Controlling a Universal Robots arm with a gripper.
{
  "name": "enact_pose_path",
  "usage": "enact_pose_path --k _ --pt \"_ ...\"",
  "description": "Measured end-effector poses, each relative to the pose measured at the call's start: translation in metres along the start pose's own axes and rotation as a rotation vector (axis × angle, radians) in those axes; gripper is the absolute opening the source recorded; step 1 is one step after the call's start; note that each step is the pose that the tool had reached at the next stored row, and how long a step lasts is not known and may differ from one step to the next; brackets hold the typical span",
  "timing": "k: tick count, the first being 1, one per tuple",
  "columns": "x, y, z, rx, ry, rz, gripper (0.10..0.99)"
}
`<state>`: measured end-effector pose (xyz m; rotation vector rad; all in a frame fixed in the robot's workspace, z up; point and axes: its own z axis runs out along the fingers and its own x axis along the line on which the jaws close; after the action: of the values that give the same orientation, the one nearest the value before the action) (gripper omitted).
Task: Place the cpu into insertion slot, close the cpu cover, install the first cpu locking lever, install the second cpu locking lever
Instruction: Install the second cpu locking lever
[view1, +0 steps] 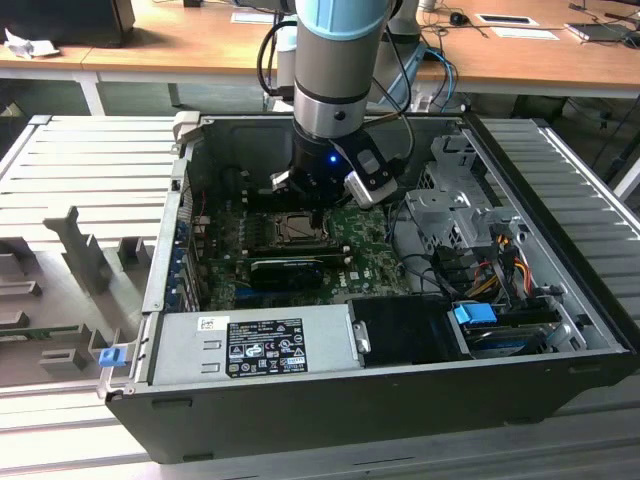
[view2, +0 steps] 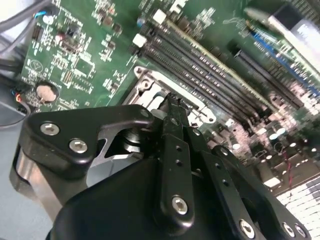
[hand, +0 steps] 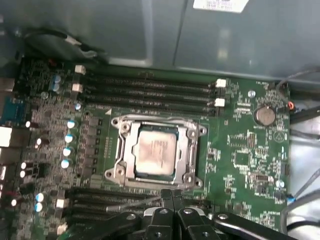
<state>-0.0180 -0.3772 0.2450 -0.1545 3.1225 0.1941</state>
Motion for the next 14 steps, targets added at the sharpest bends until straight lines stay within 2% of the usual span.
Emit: enact_pose_path --k 4,7,10,14 --pt "0.0029 -0.0002 0.0026 -0.003 0.0001 0.0 0.106" --pt "0.01 -0.001 0.0051 -0.009 -0.0001 -0.002 0.106" --pt "0.0208 -0.0019 0.0053 -0.016 -0.0006 -0.002 0.106" --pt "0.0309 -0.0026 0.0055 -0.02 -0.0011 -0.003 0.106"
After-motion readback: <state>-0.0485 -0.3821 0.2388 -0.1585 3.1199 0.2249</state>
